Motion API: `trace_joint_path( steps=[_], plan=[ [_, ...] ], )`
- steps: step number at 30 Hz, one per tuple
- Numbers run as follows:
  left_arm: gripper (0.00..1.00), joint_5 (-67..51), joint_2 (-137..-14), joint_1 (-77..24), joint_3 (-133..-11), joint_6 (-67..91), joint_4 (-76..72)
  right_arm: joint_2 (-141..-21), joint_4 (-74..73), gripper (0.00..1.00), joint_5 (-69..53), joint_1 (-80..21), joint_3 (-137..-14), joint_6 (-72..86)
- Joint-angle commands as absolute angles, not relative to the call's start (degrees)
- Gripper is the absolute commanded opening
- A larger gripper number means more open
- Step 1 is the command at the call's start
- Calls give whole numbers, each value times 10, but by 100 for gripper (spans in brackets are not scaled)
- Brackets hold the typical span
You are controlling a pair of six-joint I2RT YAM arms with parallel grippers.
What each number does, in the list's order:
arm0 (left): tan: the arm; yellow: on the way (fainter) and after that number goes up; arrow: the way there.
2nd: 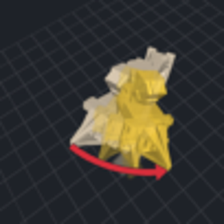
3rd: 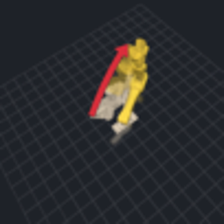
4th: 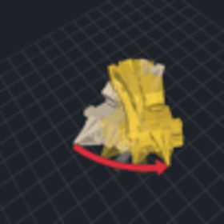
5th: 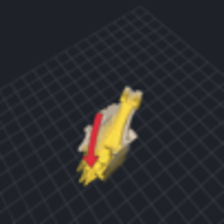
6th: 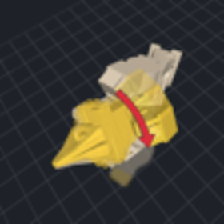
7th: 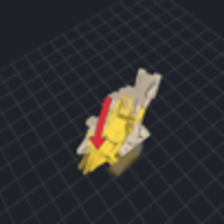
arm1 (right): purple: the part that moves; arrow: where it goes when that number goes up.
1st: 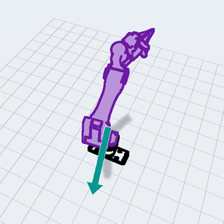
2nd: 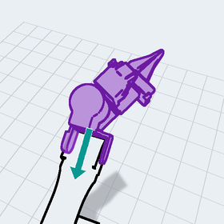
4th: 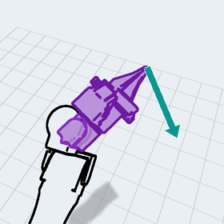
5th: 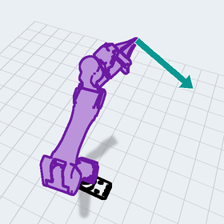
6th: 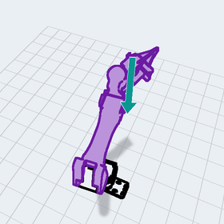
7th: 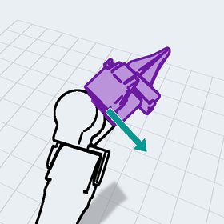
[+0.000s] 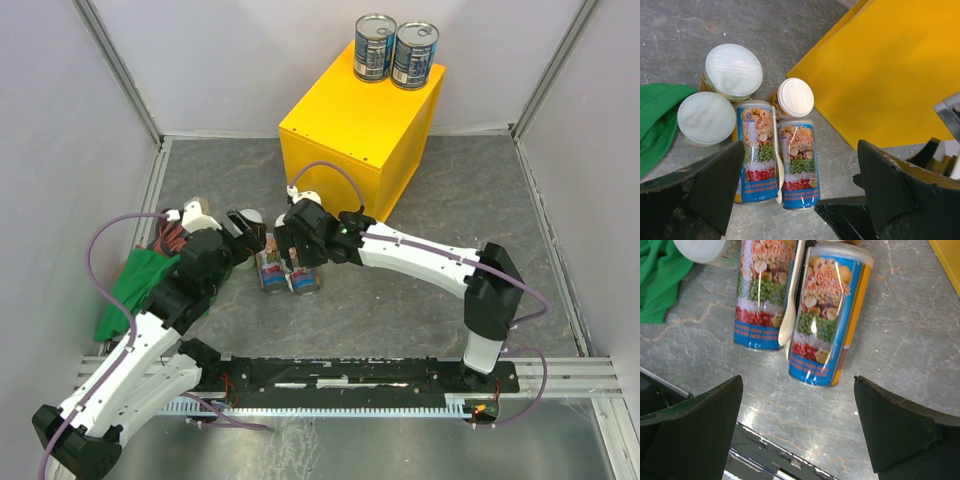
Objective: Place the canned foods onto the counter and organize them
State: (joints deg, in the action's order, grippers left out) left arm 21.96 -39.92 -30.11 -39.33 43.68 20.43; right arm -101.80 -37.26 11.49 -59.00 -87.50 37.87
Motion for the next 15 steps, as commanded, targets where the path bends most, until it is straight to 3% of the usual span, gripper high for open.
trace_joint_path(
  steps=[1,15],
  plan=[
    [98,240,-383,-298,-399,450,210,-1059,-316,99,97,-565,-917,412],
    [98,218,-321,-299,-373,450,224,-1138,-274,99,108,-512,-928,416]
  ],
)
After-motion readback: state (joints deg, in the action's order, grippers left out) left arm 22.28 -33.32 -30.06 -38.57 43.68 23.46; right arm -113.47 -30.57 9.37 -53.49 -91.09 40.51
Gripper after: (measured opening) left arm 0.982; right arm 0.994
